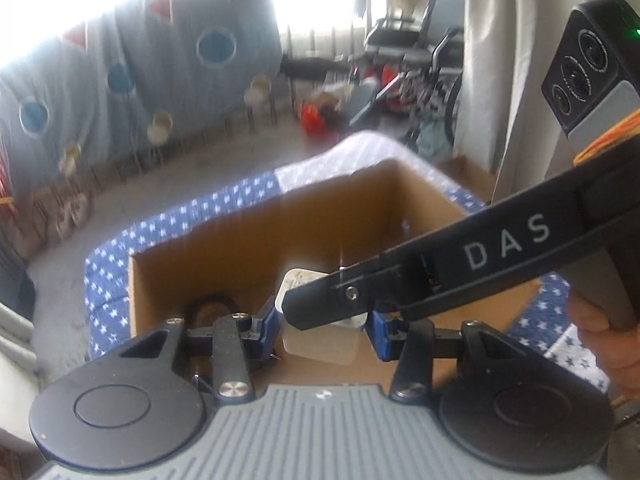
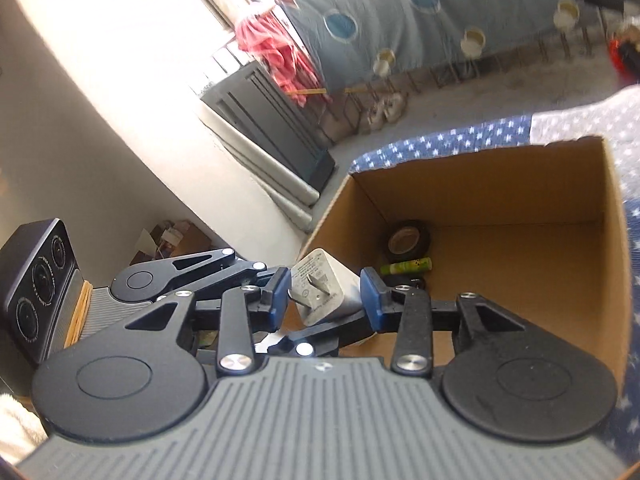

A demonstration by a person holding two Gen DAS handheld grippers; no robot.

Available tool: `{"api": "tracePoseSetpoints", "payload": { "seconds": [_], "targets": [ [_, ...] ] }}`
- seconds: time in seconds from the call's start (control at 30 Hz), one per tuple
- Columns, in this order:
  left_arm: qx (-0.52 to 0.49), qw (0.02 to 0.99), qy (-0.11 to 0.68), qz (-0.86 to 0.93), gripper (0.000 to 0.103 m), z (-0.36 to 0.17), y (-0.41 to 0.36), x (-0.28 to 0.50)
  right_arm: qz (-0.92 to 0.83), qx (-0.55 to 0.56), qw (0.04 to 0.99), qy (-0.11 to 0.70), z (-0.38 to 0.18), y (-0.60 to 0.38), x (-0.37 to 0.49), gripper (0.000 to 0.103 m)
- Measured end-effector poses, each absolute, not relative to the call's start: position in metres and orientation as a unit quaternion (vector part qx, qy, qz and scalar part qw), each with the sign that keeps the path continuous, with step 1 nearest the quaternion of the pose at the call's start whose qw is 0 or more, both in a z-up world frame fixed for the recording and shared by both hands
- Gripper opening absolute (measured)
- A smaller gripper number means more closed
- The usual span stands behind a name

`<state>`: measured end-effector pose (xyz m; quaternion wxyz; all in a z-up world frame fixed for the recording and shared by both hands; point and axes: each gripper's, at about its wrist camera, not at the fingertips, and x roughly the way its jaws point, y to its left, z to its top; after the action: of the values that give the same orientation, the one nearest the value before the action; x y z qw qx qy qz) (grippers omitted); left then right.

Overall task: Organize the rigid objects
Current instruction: 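Carry the charger with the right gripper into the box and release, then move the right gripper to the pink bottle cap and close on its rim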

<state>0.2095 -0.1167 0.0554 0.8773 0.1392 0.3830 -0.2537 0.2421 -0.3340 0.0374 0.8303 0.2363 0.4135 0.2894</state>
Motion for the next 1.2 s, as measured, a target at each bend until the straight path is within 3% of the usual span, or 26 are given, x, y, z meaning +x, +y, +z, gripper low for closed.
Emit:
{"api": "tracePoseSetpoints", "payload": {
  "seconds": [0.33,0.67,0.97,1.2],
  "targets": [
    [0.132,0.83,0.492,-0.226,0.046,-0.006,-0.132,0.322,0.266,0.259,0.786,0.495,-0.037,-0.336,0.359,0.03],
    [0.127,0.827,0.504,-0.216,0.045,-0.021,-0.137,0.357,0.265,0.225,0.791,0.504,-0.064,-0.321,0.405,0.024],
    [0.127,0.841,0.481,-0.214,0.052,0.012,-0.129,0.337,0.258,0.227,0.814,0.468,-0.029,-0.334,0.383,0.025],
    [0.109,0.88,0.414,-0.203,0.065,0.082,-0.09,0.263,0.269,0.26,0.844,0.385,0.045,-0.373,0.29,0.027]
  ]
}}
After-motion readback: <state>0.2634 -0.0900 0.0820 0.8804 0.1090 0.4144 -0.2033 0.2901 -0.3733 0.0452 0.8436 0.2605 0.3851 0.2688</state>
